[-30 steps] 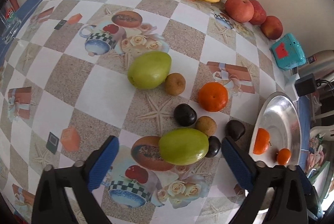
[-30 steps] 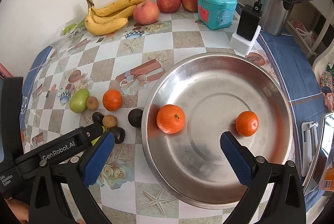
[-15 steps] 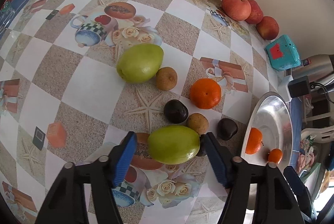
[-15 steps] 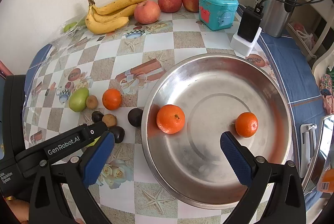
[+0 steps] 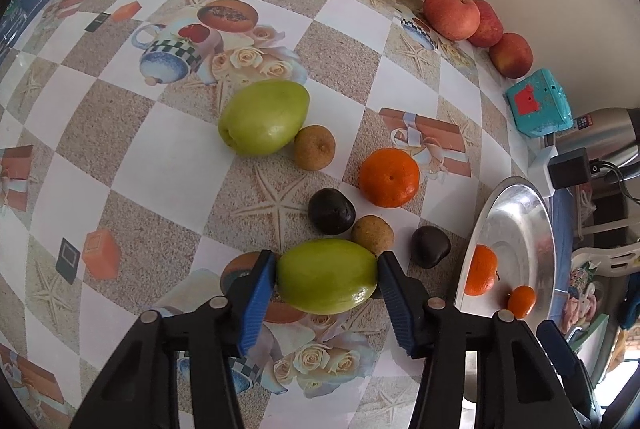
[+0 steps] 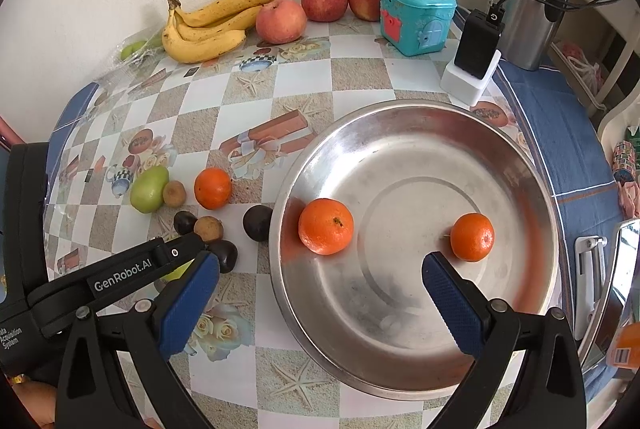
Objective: Organize fruits
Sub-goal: 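Close the left gripper around the green pear and lift it, then close the right gripper on a dark plum while the left gripper holds the pear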
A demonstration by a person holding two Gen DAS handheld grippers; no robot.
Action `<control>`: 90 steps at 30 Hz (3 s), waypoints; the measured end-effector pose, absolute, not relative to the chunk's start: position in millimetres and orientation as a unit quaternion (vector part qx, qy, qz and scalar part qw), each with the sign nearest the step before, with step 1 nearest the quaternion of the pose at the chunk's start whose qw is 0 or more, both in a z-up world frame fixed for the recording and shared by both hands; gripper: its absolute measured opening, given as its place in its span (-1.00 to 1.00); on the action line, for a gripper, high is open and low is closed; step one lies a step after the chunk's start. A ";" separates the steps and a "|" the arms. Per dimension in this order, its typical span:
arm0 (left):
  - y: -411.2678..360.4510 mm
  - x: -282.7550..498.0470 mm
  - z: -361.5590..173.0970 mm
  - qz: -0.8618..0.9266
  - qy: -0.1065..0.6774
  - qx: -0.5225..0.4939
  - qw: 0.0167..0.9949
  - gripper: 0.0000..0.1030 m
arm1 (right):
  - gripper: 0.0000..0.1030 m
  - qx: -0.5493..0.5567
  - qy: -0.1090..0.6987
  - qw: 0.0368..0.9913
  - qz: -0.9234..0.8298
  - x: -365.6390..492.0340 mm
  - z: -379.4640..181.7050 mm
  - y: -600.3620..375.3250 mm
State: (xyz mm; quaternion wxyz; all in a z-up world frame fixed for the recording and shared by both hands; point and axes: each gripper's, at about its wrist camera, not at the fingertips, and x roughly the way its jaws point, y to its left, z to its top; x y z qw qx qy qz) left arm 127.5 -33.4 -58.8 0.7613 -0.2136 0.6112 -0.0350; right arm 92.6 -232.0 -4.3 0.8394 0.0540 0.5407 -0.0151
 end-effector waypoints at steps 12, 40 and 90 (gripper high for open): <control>-25.6 123.7 -46.6 -0.037 0.604 -0.230 0.762 0.07 | 0.96 0.061 0.537 0.841 -0.025 92.7 -3.0 -237.4; 76.5 130.2 -13.4 0.056 0.544 -0.280 0.789 0.07 | 0.96 0.054 0.510 0.855 0.075 104.7 -5.0 -175.7; 76.3 137.6 -43.5 0.043 0.587 -0.310 0.747 0.07 | -0.49 -0.086 0.566 0.817 0.067 118.1 -59.9 -132.9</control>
